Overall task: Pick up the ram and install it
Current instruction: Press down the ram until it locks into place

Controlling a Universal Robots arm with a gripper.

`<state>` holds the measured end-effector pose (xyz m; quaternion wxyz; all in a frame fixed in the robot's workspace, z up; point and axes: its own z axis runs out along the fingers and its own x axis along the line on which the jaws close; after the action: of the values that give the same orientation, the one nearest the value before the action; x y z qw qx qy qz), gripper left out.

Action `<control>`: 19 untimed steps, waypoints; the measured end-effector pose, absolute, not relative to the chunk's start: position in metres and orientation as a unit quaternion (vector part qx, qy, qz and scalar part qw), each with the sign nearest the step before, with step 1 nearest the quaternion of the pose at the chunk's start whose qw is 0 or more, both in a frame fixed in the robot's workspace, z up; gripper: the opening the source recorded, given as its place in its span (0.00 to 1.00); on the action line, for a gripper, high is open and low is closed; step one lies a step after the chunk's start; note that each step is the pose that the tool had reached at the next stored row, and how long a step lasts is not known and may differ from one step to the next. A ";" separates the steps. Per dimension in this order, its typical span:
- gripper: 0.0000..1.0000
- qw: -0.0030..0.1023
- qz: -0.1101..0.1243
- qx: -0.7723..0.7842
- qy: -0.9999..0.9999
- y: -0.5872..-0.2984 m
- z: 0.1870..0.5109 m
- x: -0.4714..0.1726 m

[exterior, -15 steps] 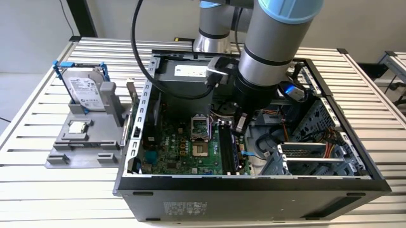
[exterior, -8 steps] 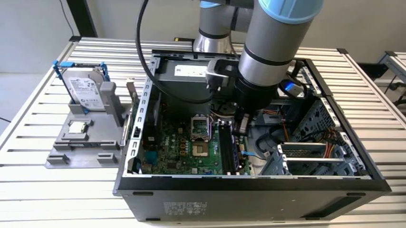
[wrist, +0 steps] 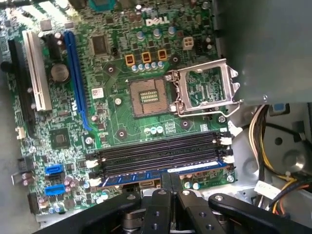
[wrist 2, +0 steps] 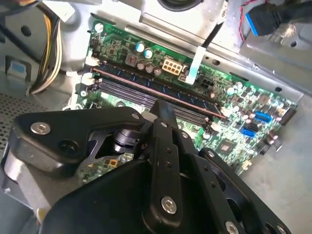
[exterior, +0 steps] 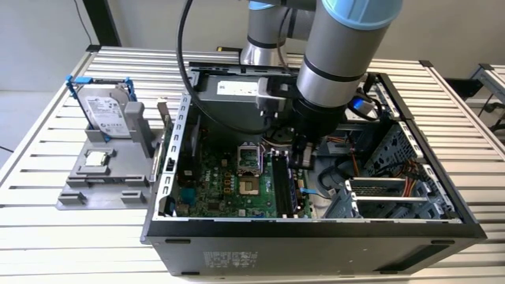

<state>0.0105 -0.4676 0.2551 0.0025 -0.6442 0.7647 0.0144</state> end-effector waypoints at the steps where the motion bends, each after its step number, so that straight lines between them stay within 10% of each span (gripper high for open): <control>1: 0.00 0.003 0.015 -0.650 0.760 -0.468 0.255 0.011; 19: 0.00 0.003 0.017 -0.694 0.720 -0.468 0.248 0.016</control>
<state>0.0163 -0.4676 0.2479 0.0027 -0.6937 0.7201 0.0165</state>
